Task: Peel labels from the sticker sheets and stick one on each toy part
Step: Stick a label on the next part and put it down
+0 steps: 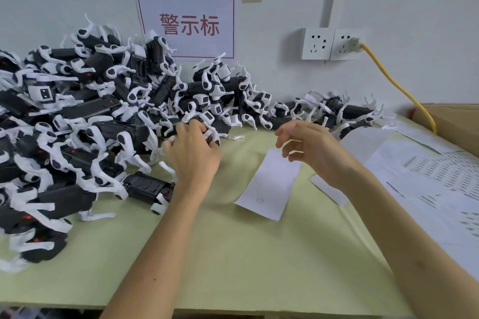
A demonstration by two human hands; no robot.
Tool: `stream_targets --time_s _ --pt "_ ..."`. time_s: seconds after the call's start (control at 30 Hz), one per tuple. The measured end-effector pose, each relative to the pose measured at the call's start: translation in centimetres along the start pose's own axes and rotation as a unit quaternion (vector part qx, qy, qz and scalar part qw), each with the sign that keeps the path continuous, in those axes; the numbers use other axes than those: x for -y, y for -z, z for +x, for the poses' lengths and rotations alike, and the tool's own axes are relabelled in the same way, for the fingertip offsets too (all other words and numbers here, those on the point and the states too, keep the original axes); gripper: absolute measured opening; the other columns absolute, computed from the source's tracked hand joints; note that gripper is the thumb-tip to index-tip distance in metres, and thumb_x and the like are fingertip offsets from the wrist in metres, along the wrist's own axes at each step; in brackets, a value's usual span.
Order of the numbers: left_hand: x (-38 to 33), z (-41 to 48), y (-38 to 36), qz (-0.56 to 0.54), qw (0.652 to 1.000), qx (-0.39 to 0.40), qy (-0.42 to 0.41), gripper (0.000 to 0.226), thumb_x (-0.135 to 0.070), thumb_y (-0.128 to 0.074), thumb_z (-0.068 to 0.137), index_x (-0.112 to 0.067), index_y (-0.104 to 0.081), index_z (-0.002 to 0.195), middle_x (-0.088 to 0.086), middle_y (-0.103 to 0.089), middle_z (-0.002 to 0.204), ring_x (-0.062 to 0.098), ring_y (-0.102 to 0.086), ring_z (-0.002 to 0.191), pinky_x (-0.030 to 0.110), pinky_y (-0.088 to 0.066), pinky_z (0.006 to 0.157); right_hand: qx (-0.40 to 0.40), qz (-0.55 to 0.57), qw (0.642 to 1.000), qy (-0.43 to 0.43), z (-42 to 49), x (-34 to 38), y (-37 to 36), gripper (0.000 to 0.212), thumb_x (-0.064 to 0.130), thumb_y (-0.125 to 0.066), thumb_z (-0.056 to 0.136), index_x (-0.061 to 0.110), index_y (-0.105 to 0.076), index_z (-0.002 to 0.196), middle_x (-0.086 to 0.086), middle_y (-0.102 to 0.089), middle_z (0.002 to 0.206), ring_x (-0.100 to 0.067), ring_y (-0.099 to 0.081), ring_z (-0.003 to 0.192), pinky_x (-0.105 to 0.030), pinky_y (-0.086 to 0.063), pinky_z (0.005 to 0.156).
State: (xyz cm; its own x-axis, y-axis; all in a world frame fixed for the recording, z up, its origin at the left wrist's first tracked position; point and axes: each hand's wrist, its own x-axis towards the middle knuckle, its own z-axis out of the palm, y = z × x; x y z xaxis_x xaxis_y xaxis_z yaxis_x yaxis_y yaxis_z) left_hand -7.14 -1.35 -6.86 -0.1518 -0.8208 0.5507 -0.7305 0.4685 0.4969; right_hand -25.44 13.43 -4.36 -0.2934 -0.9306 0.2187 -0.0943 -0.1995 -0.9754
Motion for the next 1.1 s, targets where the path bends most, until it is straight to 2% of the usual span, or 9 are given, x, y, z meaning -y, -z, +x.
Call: stream_targets --time_s 0.2,0.33,0.43,0.53,0.67,0.77,0.87,1.0,1.1 --pt "0.3 -0.1 -0.5 0.064 0.997 0.017 -0.039 0.022 -0.020 -0.064 0.093 -0.018 -0.057 0.115 0.001 -0.061 0.103 0.027 -0.062 0.095 0.036 -0.021 0.083 -0.006 -0.027 0.999 -0.016 -0.1 -0.2 -0.3 0.017 0.028 -0.059 0.087 0.017 -0.073 0.089 -0.007 -0.069 0.088 -0.020 -0.061 0.074 -0.029 -0.046 0.068" --pt "0.4 -0.1 -0.2 -0.001 0.999 0.008 -0.051 0.027 -0.001 -0.065 0.086 -0.020 -0.065 0.106 -0.003 -0.064 0.102 0.023 -0.062 0.091 0.030 -0.016 0.081 -0.002 -0.055 0.998 -0.015 -0.2 -0.4 -0.6 0.020 0.021 -0.056 0.098 0.016 -0.073 0.090 -0.006 -0.070 0.088 -0.019 -0.062 0.075 -0.030 -0.046 0.070" --pt "0.3 0.0 0.1 -0.086 0.996 -0.016 -0.024 0.031 0.009 -0.061 0.082 -0.017 -0.066 0.097 -0.004 -0.070 0.087 0.022 -0.059 0.082 0.031 -0.026 0.085 -0.006 -0.057 0.998 -0.015 -0.3 -0.4 -0.7 0.024 0.018 -0.054 0.101 0.019 -0.074 0.087 -0.005 -0.070 0.087 -0.019 -0.062 0.074 -0.030 -0.046 0.071" --pt "0.2 0.0 0.2 -0.111 0.993 -0.040 -0.015 0.035 0.012 -0.058 0.082 -0.016 -0.065 0.101 -0.005 -0.068 0.080 0.020 -0.054 0.075 0.032 -0.033 0.085 -0.008 -0.058 0.998 -0.019 -0.3 -0.4 -1.1 0.019 0.024 -0.057 0.092 0.021 -0.074 0.084 -0.005 -0.071 0.085 -0.019 -0.062 0.074 -0.030 -0.047 0.070" --pt "-0.1 -0.2 0.3 -0.168 0.981 -0.091 -0.018 0.035 0.013 -0.053 0.087 -0.013 -0.061 0.110 -0.001 -0.065 0.088 0.020 -0.056 0.078 0.037 -0.044 0.075 -0.007 -0.072 0.997 -0.020 -0.2 -0.6 -1.6 0.020 0.023 -0.056 0.090 0.022 -0.072 0.079 -0.006 -0.071 0.085 -0.020 -0.062 0.073 -0.028 -0.047 0.069" --pt "-0.7 -0.2 0.3 -0.227 0.962 -0.137 -0.060 0.025 0.010 -0.049 0.095 -0.007 -0.058 0.111 0.005 -0.060 0.100 0.015 -0.054 0.084 0.026 -0.042 0.071 -0.006 -0.073 0.997 -0.017 -0.3 -0.8 -1.8 0.033 0.012 -0.053 0.098 0.025 -0.071 0.073 -0.007 -0.070 0.086 -0.021 -0.062 0.071 -0.030 -0.046 0.069" --pt "-1.0 -0.2 0.5 -0.296 0.940 -0.148 -0.089 0.025 0.012 -0.047 0.096 -0.009 -0.056 0.108 0.004 -0.059 0.101 0.015 -0.063 0.084 0.016 -0.045 0.068 -0.023 -0.072 0.997 -0.012 -0.3 -1.0 -2.1 0.023 0.009 -0.055 0.098 0.020 -0.072 0.086 -0.005 -0.071 0.087 -0.021 -0.065 0.072 -0.030 -0.047 0.070" --pt "-1.4 0.0 0.8 -0.415 0.903 -0.091 -0.057 0.024 0.006 -0.053 0.098 -0.019 -0.055 0.098 0.000 -0.064 0.097 0.027 -0.069 0.090 0.037 -0.054 0.075 -0.068 -0.083 0.994 -0.001 -0.1 -1.3 -2.4 0.017 0.010 -0.061 0.097 0.019 -0.069 0.109 -0.004 -0.072 0.103 -0.019 -0.074 0.085 -0.031 -0.052 0.076" --pt "-1.6 0.0 0.9 -0.432 0.895 -0.092 -0.065 0.020 0.008 -0.053 0.095 -0.012 -0.058 0.095 -0.003 -0.064 0.092 0.019 -0.064 0.080 0.031 -0.052 0.073 -0.087 -0.104 0.991 0.012 -0.1 -1.5 -2.7 0.024 0.011 -0.064 0.095 0.025 -0.067 0.114 0.001 -0.071 0.108 -0.018 -0.074 0.091 -0.031 -0.054 0.077"
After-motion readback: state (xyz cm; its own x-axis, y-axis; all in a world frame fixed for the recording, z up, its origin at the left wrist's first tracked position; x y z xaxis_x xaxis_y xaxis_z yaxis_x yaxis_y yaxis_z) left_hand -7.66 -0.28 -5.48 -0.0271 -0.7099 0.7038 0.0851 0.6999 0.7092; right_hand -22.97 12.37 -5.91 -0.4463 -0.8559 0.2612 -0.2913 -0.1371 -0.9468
